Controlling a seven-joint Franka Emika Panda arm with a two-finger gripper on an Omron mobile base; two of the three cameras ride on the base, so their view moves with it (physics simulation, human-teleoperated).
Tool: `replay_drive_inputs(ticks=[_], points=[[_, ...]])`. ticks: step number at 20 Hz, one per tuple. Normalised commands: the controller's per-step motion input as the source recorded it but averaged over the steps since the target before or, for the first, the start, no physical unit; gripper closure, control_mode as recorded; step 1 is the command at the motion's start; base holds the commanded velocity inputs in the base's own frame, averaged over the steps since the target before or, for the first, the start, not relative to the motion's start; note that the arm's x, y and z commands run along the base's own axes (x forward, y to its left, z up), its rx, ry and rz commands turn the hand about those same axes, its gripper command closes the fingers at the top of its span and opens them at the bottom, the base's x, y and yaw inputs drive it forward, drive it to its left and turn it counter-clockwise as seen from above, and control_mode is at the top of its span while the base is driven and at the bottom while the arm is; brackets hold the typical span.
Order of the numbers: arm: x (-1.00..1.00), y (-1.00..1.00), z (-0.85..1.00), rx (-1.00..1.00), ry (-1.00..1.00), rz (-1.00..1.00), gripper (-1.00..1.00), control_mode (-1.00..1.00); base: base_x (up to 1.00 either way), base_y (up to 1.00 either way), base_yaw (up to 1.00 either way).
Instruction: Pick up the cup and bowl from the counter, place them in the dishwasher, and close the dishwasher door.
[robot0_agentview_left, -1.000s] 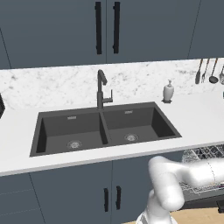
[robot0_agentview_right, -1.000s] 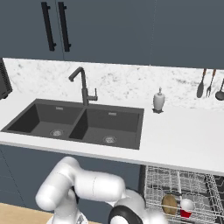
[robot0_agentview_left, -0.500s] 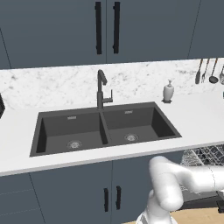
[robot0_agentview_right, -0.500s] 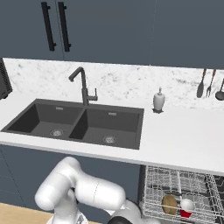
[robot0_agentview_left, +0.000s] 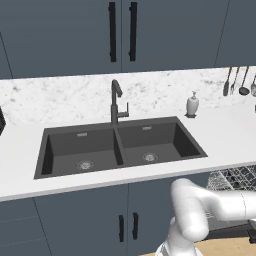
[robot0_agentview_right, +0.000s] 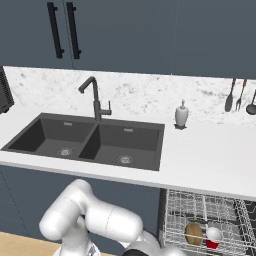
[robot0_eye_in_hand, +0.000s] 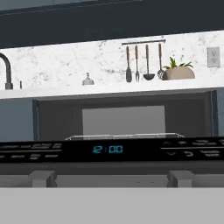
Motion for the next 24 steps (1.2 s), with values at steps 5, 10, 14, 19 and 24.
replay_drive_inputs(ticks=[5, 10, 14, 19, 24], points=[[0.04, 0.0, -0.15, 0.01, 0.05, 0.0, -1.0, -1.0, 0.0, 0.0, 0.0], [0.29, 0.14, -0.35, 0.0, 0.0, -0.01, -1.0, -1.0, 0.0, 0.0, 0.0], [0.74, 0.42, -0.03, 0.0, 0.0, -0.07, -1.0, -1.0, 0.0, 0.0, 0.0], [0.83, 0.3, 0.0, 0.0, -0.04, -0.11, -1.0, -1.0, 0.0, 0.0, 0.0], [0.94, 0.22, 0.01, 0.0, -0.05, -0.17, -1.0, -1.0, 0.0, 0.0, 0.0]])
